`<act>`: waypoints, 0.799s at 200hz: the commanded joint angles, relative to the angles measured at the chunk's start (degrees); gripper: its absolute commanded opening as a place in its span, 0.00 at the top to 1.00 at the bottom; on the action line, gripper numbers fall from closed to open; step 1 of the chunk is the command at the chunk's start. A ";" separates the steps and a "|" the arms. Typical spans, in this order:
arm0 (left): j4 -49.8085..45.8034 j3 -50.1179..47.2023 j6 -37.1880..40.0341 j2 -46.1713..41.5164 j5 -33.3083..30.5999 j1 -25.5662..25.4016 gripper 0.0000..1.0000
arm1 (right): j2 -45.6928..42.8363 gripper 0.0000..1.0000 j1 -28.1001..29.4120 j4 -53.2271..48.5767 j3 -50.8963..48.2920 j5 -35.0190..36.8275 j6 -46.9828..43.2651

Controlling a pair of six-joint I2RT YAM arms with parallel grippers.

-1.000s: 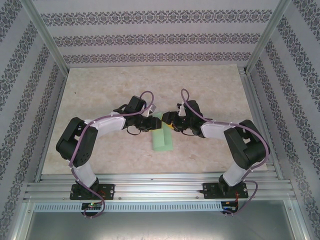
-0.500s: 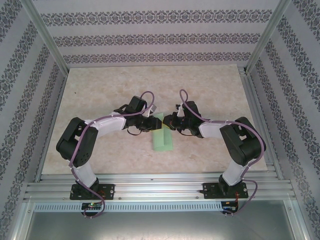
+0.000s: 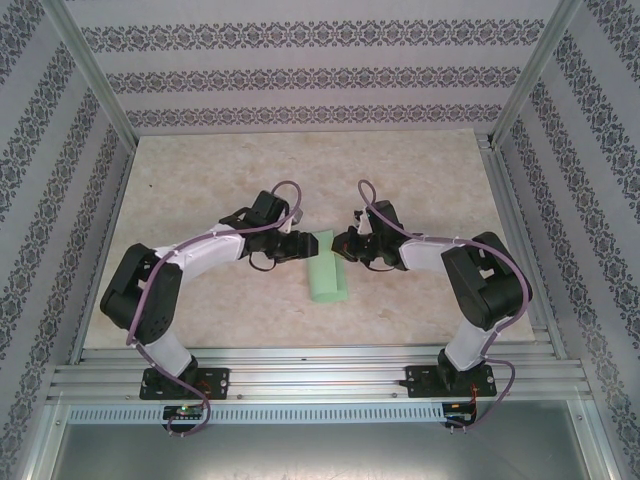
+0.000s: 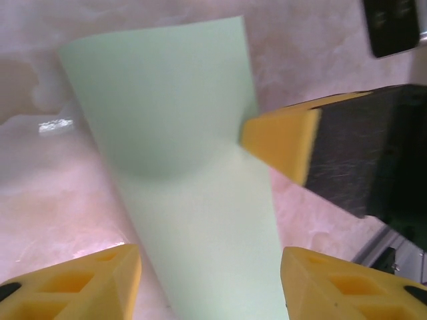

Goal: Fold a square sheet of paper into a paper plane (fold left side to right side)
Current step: First fold in half a square sheet of paper at the center of the table.

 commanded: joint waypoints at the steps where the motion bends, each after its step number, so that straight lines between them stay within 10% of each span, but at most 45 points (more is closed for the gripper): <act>1: -2.97 0.70 -0.40 3.26 -2.83 -1.20 0.38 | 1.00 0.94 -0.65 -2.85 1.98 1.89 -3.81; 67: -2.78 4.53 -2.09 9.12 -3.84 -4.14 0.33 | 2.85 0.91 -1.41 -4.20 3.51 1.95 -5.33; 160: -8.92 7.94 -0.57 13.79 -10.23 -6.59 0.36 | -7.09 0.59 -6.69 -15.35 -0.81 8.01 -12.21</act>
